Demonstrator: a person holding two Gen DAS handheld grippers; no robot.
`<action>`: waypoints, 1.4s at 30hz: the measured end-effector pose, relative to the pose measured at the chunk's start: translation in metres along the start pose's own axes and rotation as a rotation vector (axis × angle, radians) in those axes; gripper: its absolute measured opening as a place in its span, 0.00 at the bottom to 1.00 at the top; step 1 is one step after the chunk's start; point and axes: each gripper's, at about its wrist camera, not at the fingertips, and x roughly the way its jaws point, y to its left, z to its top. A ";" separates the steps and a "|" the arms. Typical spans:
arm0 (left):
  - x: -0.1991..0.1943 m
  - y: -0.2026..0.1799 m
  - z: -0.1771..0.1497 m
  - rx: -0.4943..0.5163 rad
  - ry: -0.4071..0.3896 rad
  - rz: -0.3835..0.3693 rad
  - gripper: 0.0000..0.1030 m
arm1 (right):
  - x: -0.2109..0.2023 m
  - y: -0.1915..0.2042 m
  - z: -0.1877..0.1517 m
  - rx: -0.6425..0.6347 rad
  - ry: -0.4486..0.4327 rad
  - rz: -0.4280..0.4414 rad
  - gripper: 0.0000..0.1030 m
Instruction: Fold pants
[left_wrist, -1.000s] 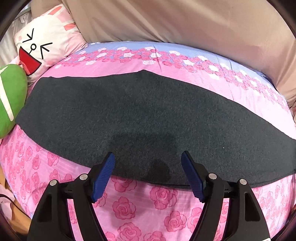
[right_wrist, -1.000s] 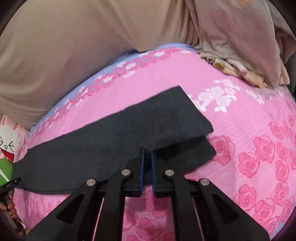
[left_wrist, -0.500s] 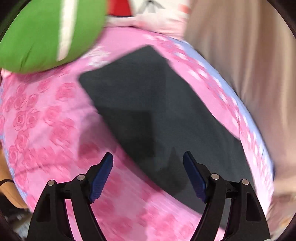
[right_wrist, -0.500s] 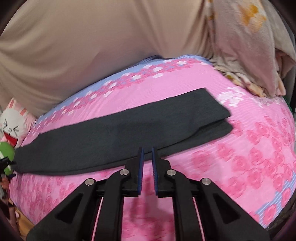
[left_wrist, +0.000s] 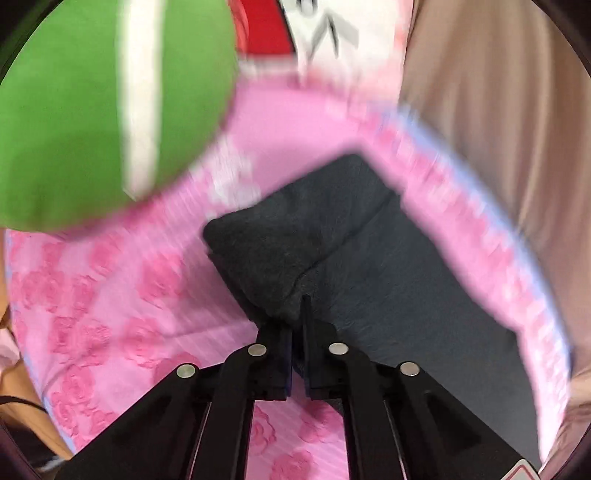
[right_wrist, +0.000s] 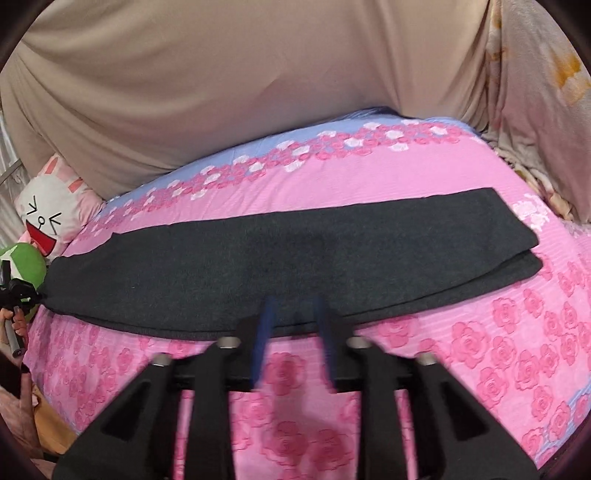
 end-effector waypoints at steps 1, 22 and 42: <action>-0.003 -0.003 -0.005 0.016 -0.019 0.031 0.12 | 0.000 -0.010 -0.001 0.002 -0.005 -0.040 0.46; -0.082 -0.208 -0.202 0.483 -0.035 -0.165 0.66 | 0.032 -0.229 0.022 0.455 0.022 0.024 0.33; -0.072 -0.231 -0.219 0.560 -0.020 -0.132 0.72 | -0.001 -0.237 0.002 0.470 0.004 -0.110 0.39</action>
